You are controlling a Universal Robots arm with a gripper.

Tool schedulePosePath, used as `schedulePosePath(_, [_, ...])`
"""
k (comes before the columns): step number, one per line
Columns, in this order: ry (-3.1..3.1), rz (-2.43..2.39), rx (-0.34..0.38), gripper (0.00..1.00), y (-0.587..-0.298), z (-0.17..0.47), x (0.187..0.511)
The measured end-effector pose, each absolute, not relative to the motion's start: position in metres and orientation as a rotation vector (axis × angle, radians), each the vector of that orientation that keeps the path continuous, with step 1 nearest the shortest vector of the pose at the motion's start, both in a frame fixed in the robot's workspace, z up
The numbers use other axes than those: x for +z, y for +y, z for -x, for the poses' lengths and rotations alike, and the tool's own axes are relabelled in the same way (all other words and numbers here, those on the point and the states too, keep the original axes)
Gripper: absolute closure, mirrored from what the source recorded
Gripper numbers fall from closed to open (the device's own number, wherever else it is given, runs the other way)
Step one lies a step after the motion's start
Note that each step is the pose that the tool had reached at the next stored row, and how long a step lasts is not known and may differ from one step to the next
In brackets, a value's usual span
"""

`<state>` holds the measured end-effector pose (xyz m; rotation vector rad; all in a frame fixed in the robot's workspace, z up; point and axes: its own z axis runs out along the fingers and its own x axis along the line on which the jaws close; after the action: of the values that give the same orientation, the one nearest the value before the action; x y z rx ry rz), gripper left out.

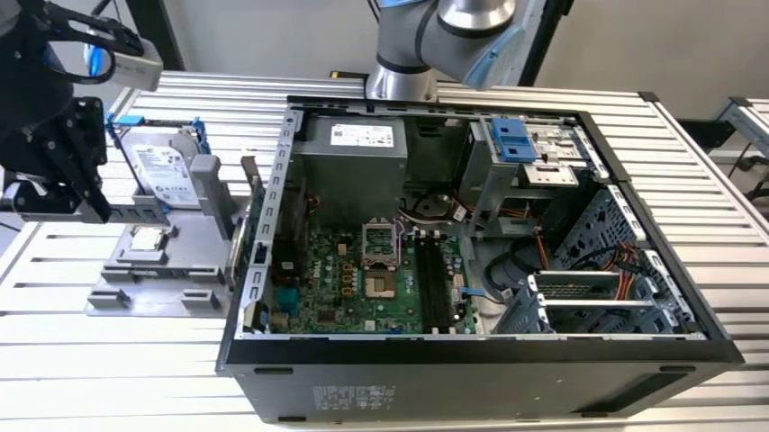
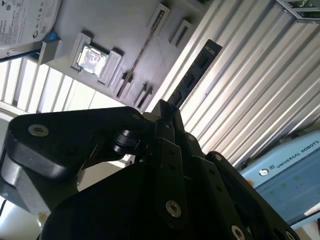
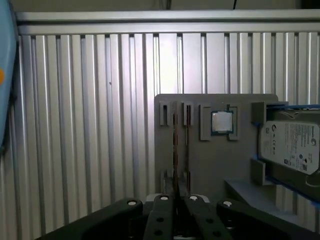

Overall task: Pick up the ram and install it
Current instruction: 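Pick up the ram and move it above insertion slot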

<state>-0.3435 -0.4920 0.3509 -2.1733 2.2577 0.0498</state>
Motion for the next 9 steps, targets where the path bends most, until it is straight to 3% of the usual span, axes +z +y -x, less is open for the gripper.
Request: schedulePosePath(9, [2.258, 2.174, 0.048, 1.00, -0.492, 0.343, 0.376])
